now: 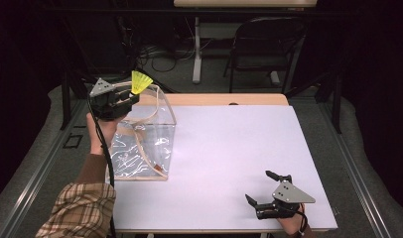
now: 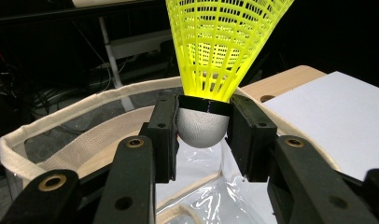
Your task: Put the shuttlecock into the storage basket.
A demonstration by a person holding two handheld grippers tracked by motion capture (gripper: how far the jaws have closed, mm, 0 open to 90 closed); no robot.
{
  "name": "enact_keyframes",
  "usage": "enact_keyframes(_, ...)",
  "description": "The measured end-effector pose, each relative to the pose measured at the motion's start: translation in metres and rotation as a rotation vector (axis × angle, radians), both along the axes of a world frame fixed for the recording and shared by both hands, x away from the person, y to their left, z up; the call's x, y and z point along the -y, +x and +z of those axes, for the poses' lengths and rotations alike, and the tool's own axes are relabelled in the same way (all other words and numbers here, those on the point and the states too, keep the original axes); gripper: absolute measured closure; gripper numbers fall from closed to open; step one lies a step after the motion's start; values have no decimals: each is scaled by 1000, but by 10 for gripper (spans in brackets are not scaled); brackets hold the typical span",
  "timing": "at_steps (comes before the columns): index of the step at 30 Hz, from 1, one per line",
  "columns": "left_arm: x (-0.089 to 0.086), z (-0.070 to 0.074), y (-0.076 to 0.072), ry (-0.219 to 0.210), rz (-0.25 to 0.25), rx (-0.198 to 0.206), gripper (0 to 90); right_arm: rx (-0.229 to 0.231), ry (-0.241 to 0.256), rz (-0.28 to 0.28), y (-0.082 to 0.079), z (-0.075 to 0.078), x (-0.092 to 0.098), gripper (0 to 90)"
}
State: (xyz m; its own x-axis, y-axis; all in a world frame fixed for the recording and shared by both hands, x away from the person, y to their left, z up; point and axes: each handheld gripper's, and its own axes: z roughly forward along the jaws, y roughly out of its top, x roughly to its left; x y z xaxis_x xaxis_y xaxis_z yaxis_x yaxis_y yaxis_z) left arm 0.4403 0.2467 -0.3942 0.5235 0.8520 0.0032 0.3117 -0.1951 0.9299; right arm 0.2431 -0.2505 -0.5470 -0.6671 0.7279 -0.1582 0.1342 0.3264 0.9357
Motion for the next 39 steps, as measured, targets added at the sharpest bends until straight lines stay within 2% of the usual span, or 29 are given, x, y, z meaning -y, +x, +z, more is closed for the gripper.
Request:
enact_keyframes(15,-7,-10,6,-5,23,-35,637,-2,-1,2,0,0,0,3)
enact_keyframes(39,-12,-19,7,-10,33,-65,636,-2,-1,-1,0,0,0,4)
